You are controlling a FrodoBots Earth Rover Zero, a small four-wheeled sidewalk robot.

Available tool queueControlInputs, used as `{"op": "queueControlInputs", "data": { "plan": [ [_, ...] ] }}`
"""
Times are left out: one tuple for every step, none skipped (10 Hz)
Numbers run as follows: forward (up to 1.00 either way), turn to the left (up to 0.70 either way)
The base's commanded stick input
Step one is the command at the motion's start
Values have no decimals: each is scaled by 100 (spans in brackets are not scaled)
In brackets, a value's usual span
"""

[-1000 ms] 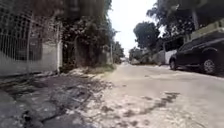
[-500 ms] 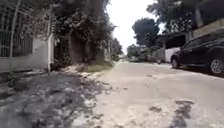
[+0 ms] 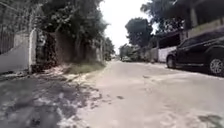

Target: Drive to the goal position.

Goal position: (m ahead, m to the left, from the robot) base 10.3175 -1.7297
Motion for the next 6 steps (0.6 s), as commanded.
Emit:
{"op": "queueControlInputs", "data": {
  "plan": [
    [100,2],
    [100,2],
    [100,2],
    [100,2],
    [100,2],
    [100,-36]
  ]
}}
